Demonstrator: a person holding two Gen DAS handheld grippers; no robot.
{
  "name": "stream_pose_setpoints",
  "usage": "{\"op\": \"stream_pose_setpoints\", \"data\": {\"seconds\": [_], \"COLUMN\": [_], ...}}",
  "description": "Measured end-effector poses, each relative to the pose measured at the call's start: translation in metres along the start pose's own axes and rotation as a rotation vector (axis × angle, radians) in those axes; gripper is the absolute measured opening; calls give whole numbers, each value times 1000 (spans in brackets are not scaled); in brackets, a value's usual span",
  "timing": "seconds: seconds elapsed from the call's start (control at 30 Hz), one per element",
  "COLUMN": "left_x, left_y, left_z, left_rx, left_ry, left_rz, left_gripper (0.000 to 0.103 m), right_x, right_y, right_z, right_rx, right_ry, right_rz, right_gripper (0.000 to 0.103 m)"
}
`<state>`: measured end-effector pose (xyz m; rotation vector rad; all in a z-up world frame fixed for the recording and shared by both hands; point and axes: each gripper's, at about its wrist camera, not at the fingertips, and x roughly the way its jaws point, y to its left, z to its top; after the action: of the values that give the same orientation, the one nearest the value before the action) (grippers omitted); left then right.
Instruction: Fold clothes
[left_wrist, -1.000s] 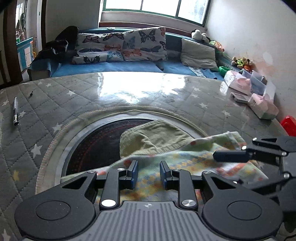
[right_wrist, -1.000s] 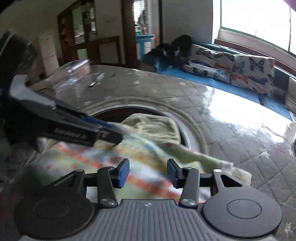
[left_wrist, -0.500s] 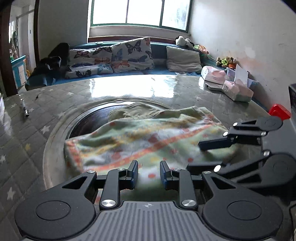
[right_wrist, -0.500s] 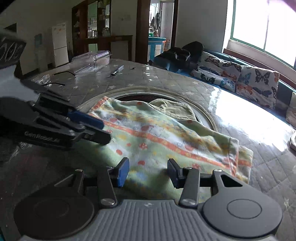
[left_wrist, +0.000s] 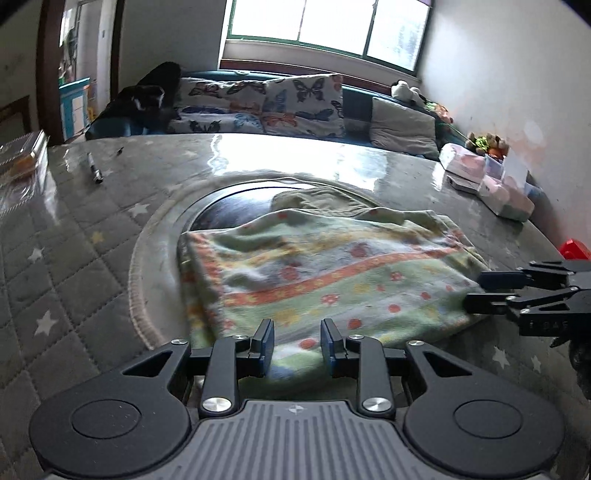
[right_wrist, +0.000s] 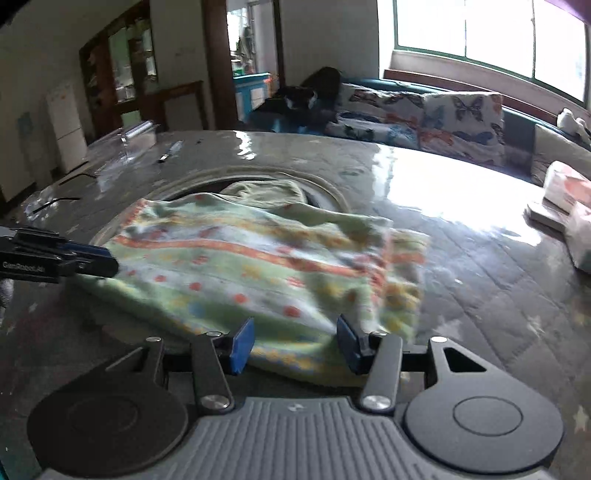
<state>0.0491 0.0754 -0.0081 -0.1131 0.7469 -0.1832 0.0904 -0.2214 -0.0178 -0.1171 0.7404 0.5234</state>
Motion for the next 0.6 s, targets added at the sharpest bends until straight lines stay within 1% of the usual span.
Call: {"op": "stream_pose_setpoints", "data": {"seconds": [0.07, 0.23, 0.4, 0.5, 0.6], "left_x": [-2, -3, -3, -5, -3], "left_y": [4, 12, 19, 22, 24], "left_z": [0, 4, 5, 8, 16], "left_rx": [-16, -62, -67, -76, -76], "left_ry": [-3, -2, 5, 4, -6], "left_rz": [8, 1, 19, 14, 21], "left_gripper": [35, 36, 35, 36, 36], "right_x": [-4, -1, 25, 24, 25], "right_y": [-2, -3, -11, -15, -17], "right_z": [3, 18, 24, 28, 38], "right_rx": [10, 9, 46, 54, 51], "right_ry": [-4, -43, -4, -11, -29], "right_rz": [3, 5, -9, -8, -12], "right_gripper": [50, 53, 53, 54, 54]}}
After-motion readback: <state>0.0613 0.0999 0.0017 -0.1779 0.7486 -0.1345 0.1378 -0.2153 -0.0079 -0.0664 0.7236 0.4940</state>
